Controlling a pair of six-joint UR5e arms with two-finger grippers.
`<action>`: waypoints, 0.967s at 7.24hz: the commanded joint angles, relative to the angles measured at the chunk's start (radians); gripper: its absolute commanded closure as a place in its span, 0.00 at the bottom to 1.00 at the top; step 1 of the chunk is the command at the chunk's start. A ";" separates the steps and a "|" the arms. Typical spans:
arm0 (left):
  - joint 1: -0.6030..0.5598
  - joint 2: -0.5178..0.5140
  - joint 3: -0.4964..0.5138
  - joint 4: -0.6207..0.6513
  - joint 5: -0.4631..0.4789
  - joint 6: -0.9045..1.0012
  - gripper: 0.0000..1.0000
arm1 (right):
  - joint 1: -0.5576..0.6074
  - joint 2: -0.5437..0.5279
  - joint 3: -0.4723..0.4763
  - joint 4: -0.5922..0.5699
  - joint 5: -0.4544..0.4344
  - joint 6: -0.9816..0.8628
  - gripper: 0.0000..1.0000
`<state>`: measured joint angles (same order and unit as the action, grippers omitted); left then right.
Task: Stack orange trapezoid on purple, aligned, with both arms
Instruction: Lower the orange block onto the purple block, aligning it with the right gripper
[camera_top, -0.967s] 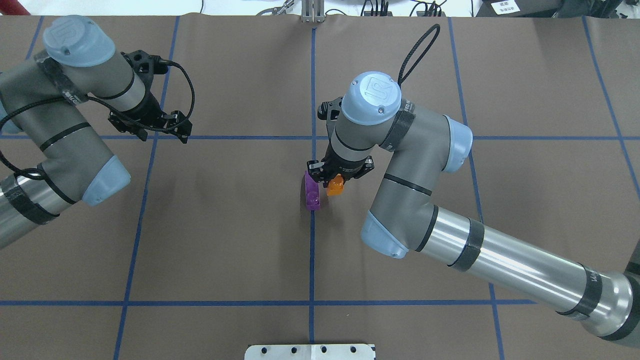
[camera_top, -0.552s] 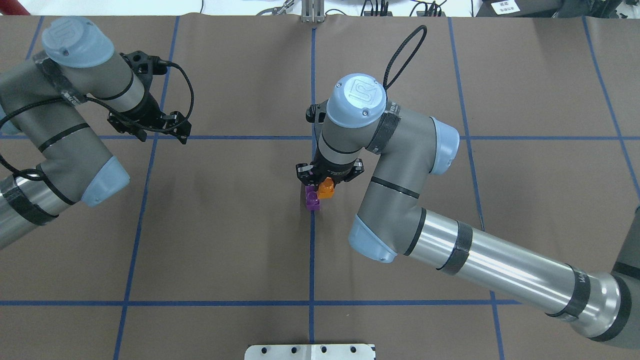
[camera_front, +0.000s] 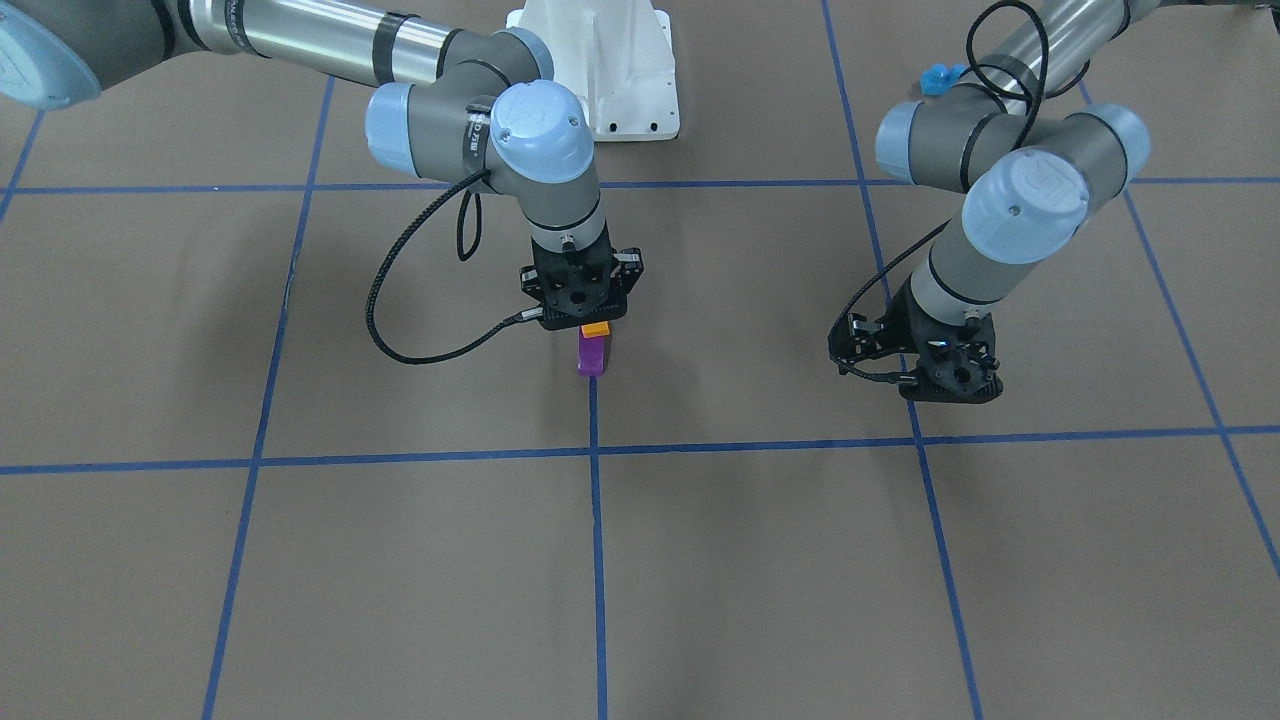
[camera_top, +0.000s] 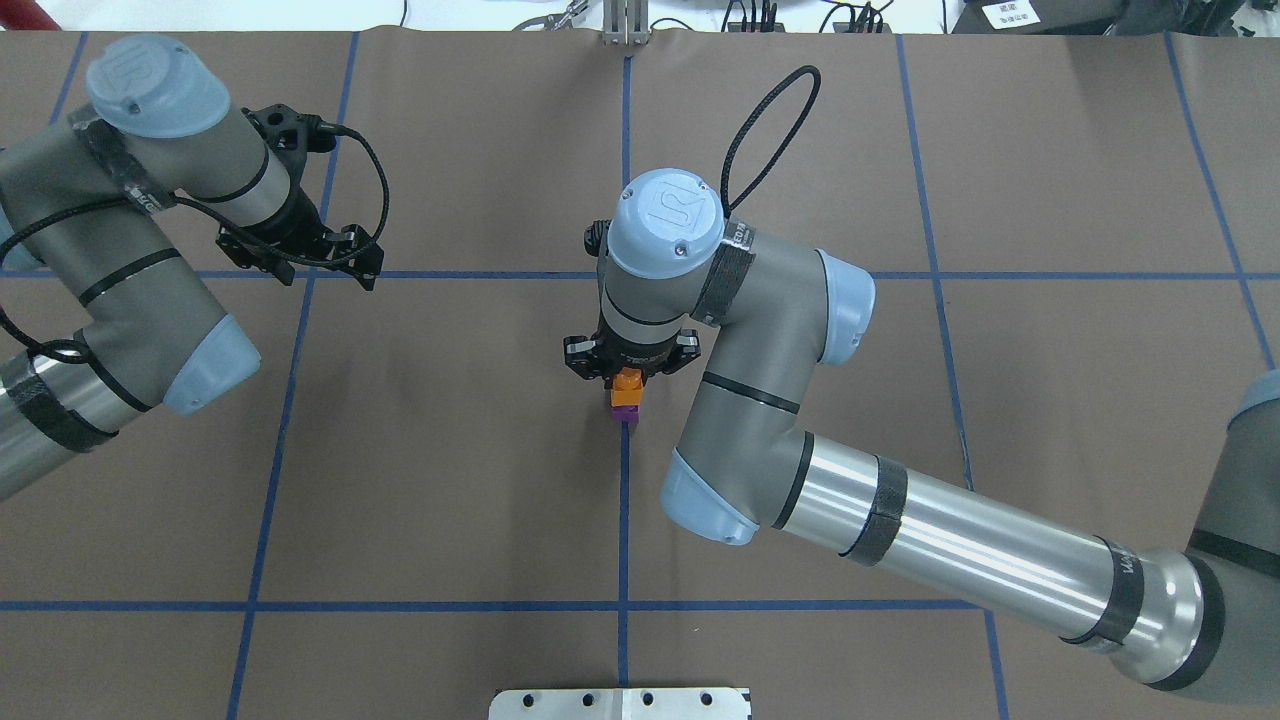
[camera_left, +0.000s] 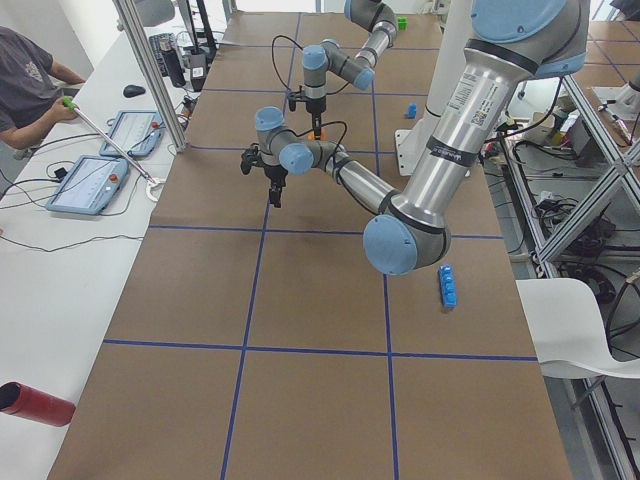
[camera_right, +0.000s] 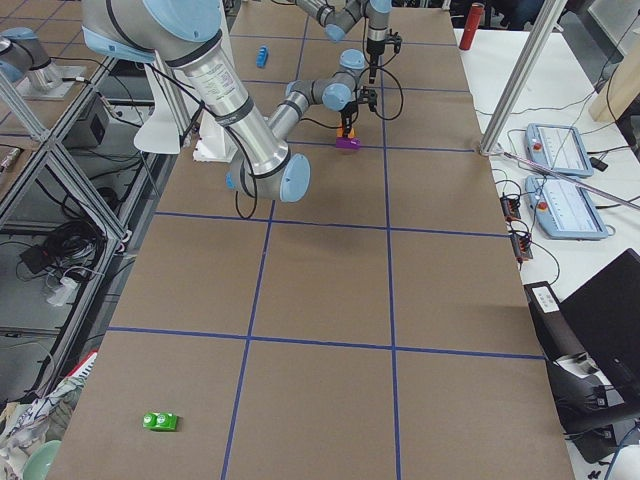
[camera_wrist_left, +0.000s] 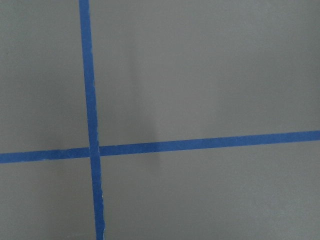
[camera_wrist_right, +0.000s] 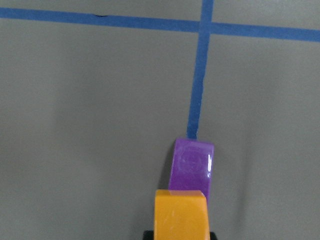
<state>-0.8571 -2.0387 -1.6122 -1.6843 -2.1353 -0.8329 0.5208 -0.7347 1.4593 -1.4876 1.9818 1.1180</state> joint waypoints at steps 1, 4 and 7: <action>0.000 0.000 0.000 0.000 0.000 0.000 0.01 | -0.002 0.005 -0.010 -0.005 -0.003 0.000 1.00; 0.003 -0.002 0.000 0.000 0.000 -0.005 0.01 | -0.004 0.005 -0.010 -0.026 -0.003 0.016 1.00; 0.003 -0.002 -0.002 0.000 0.000 -0.006 0.01 | -0.010 0.003 -0.008 -0.025 -0.006 0.140 1.00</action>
<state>-0.8545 -2.0400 -1.6132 -1.6843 -2.1353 -0.8377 0.5137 -0.7315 1.4522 -1.5117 1.9771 1.2354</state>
